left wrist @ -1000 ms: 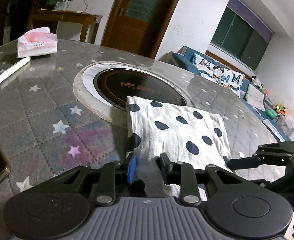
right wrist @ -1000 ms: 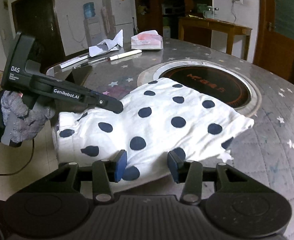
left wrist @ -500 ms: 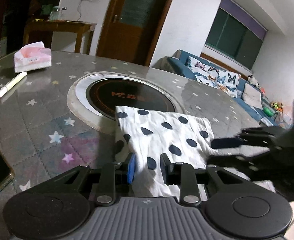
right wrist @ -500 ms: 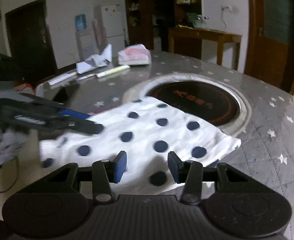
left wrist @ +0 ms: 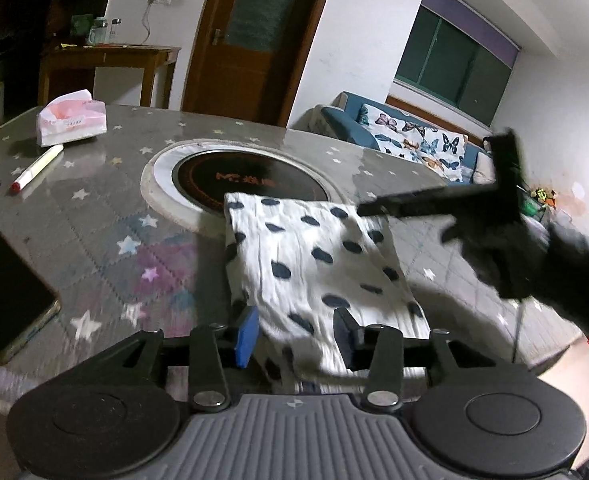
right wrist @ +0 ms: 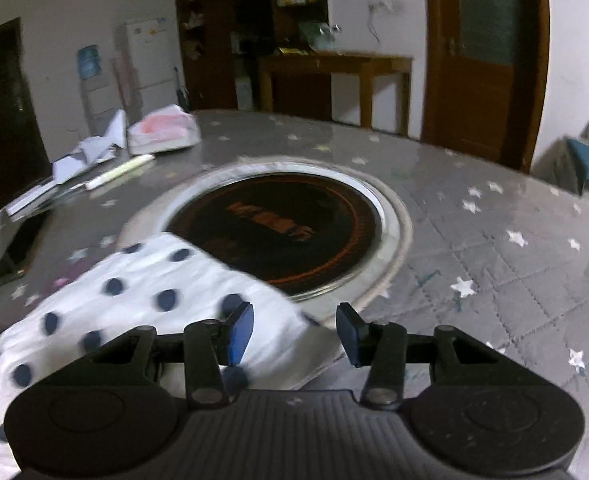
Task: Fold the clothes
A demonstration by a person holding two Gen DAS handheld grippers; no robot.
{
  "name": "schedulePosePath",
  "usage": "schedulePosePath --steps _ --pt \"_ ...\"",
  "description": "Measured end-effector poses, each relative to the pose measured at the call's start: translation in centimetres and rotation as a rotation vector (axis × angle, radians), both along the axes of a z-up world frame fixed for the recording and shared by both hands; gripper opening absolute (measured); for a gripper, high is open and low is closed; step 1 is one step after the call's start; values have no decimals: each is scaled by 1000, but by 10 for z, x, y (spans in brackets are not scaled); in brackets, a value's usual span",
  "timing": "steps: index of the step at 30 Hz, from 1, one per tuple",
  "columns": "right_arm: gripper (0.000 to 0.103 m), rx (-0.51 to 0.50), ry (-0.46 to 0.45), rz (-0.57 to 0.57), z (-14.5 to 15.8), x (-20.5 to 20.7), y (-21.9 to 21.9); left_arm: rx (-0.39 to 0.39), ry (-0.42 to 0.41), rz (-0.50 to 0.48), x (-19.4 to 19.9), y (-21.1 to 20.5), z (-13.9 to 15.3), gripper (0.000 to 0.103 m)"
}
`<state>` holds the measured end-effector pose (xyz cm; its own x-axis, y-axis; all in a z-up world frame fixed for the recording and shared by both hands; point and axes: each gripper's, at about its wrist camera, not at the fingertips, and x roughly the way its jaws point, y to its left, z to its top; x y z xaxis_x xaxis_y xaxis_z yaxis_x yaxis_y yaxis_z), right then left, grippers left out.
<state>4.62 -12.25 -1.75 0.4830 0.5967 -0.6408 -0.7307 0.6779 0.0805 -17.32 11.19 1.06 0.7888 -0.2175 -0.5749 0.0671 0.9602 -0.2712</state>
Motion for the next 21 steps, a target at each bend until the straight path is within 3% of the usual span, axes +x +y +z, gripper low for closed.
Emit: schedulePosePath --steps 5,8,10,12,16,21 --pt "44 5 95 -4 -16 23 -3 -21 36 -6 -15 1 -1 46" --pt "29 25 130 0 -17 21 -10 -47 63 -13 -17 0 -6 46" --pt "20 18 122 1 -16 16 -12 -55 76 -9 -13 -1 -9 46" --pt "18 1 93 -8 -14 7 -15 -65 84 -3 -7 -1 -12 46" --pt "16 -12 55 -73 -9 -8 -38 -95 88 12 7 1 -18 46" --pt "16 -32 33 -233 -9 -25 -84 -125 73 -6 35 -5 -20 46"
